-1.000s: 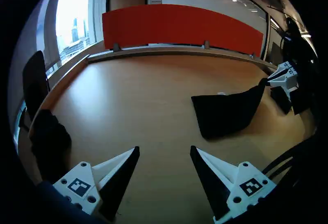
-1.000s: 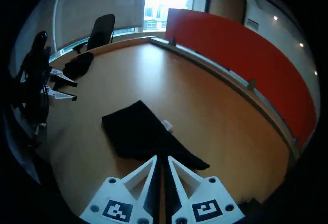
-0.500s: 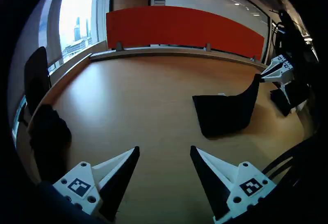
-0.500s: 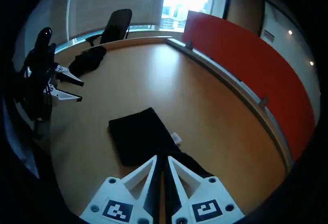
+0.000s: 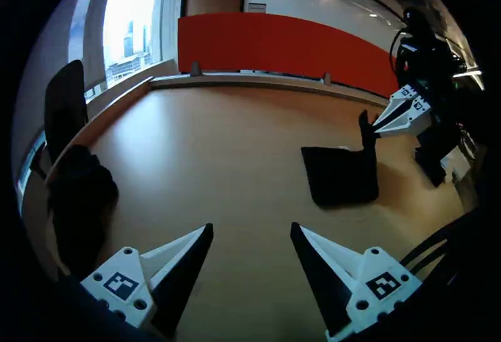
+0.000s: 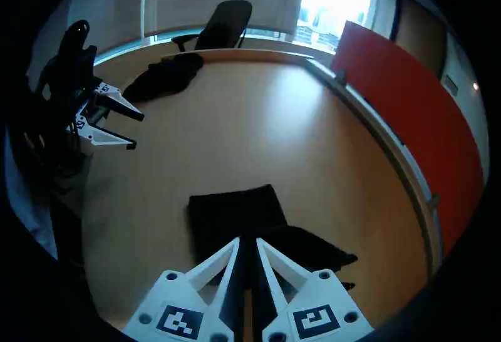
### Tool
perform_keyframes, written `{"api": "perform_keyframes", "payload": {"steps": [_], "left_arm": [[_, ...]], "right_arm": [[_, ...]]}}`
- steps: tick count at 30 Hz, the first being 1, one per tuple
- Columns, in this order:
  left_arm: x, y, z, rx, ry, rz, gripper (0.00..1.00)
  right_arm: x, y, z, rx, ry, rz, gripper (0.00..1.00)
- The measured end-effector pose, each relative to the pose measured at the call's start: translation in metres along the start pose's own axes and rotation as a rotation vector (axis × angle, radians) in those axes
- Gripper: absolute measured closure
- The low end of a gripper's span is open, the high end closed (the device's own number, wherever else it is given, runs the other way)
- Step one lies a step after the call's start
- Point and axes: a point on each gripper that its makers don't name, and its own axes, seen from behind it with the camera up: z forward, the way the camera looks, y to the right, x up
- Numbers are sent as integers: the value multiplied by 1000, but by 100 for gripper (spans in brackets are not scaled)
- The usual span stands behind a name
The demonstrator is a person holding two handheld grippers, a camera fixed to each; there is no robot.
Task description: Fold towel
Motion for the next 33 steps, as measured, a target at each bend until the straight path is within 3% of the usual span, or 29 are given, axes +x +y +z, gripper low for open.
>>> {"api": "perform_keyframes", "payload": {"steps": [6, 12, 24, 33], "left_arm": [[-8, -7, -8, 21, 0, -13, 9], [-17, -12, -12, 34, -8, -29, 9], [-23, -17, -12, 39, -15, -28, 9], [-25, -20, -14, 44, -18, -26, 9]], "right_arm": [[5, -26, 42, 88, -29, -18, 97], [-8, -47, 79, 150, -77, 4, 97], [-9, -55, 92, 168, -89, 12, 94], [-11, -56, 94, 169, -93, -14, 68]]}}
